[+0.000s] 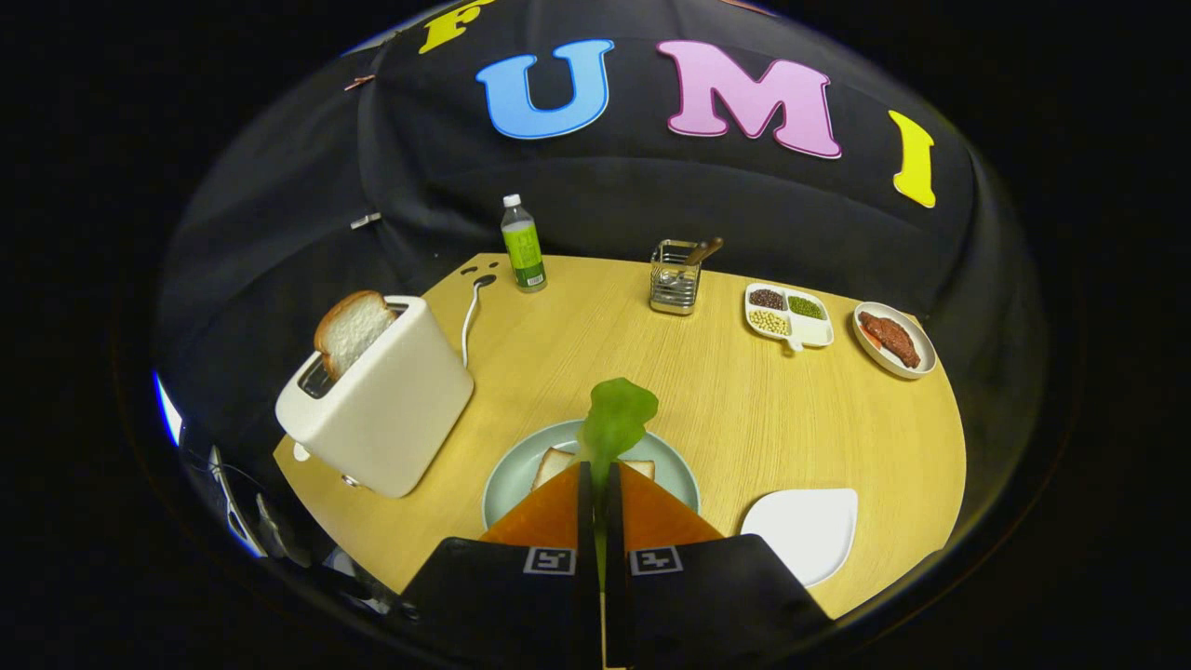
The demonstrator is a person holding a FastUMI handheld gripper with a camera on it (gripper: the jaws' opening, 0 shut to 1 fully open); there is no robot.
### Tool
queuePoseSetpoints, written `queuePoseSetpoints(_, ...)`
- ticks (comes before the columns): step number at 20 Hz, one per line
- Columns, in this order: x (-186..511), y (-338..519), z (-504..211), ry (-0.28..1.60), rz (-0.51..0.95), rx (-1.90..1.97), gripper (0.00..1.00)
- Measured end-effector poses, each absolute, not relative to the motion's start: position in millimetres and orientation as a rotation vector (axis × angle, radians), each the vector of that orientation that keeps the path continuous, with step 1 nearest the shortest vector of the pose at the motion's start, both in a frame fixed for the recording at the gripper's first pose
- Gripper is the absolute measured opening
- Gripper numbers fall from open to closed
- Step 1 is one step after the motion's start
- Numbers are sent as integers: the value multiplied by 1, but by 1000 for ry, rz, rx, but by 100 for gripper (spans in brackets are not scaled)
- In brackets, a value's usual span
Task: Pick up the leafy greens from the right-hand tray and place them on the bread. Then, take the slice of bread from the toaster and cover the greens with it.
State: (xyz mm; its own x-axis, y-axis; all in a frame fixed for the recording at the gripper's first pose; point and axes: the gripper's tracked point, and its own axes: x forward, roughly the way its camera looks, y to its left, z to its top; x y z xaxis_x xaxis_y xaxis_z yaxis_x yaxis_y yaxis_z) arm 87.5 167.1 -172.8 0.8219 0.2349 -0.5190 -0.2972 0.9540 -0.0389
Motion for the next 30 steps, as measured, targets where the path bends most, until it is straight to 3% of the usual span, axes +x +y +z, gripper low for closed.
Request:
queuePoseSetpoints(6,97,182,-192,566,277,-167,9)
queuePoseSetpoints(11,99,184,-205,591,271,-199,16)
queuePoseSetpoints(14,101,186,-208,584,275,-226,26)
queuePoseSetpoints(17,100,184,-220,602,271,-280,26)
queuePoseSetpoints(23,95,188,-219,597,274,-262,76)
queuePoseSetpoints(24,95,191,-216,593,280,-261,94)
queuePoseSetpoints(26,95,192,-208,575,278,-259,100)
queuePoseSetpoints(30,94,216,-174,519,306,-209,99)
